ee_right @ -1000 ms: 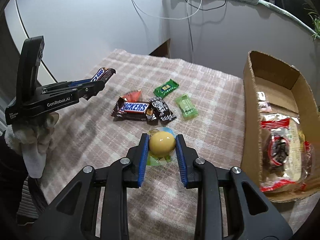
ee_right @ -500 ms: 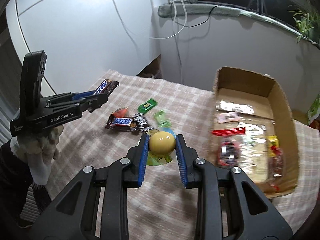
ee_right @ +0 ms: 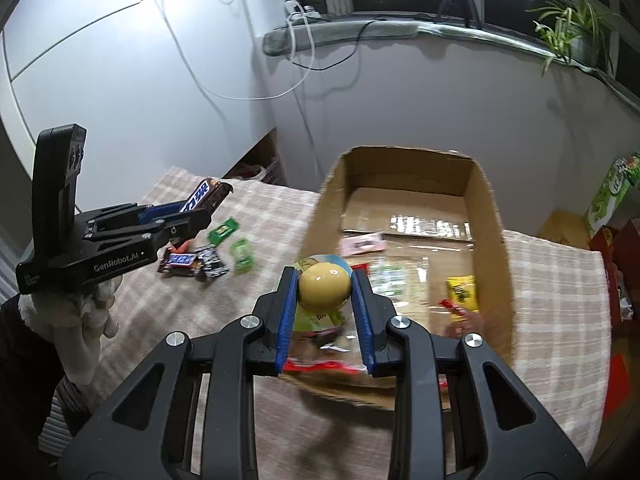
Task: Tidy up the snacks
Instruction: 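Carry both candies into the box and open both grippers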
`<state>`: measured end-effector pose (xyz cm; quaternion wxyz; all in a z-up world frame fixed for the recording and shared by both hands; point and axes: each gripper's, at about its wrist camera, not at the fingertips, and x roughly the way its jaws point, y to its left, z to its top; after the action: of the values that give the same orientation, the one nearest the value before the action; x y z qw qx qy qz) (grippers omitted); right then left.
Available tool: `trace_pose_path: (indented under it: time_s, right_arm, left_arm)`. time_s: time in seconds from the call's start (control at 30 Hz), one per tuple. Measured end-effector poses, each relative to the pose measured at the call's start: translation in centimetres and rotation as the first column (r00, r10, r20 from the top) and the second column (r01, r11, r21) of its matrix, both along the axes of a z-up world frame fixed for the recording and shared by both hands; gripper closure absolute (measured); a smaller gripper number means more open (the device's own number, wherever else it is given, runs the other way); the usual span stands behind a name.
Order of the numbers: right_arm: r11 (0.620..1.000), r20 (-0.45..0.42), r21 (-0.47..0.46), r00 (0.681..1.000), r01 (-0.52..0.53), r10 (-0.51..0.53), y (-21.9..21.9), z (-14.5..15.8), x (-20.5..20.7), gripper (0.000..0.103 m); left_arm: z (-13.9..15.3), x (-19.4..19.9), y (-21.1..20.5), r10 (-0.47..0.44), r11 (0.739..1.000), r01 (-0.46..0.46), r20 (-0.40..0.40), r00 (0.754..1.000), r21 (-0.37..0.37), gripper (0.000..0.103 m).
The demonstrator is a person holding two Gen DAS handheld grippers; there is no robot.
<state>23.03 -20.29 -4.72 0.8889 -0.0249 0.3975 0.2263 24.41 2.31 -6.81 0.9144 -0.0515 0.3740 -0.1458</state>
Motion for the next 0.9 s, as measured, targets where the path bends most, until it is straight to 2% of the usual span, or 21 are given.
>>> trace_pose_path:
  time_s: [0.47,0.9]
  right_arm:
    - [0.998,-0.033,0.020,0.998,0.056,-0.055,-4.0,-2.0,3.3,0.075]
    - [0.997,-0.061,0.026,0.995,0.074,-0.073,-5.6,-3.5,5.1,0.075]
  left_arm:
    - [-0.4,2.9,-6.2,-0.086,0.996,0.086,-0.017,0.996,0.009,0.076]
    - [-1.2,4.8,-9.5,-0.127,0.992,0.128,-0.040,0.991,0.017,0.076]
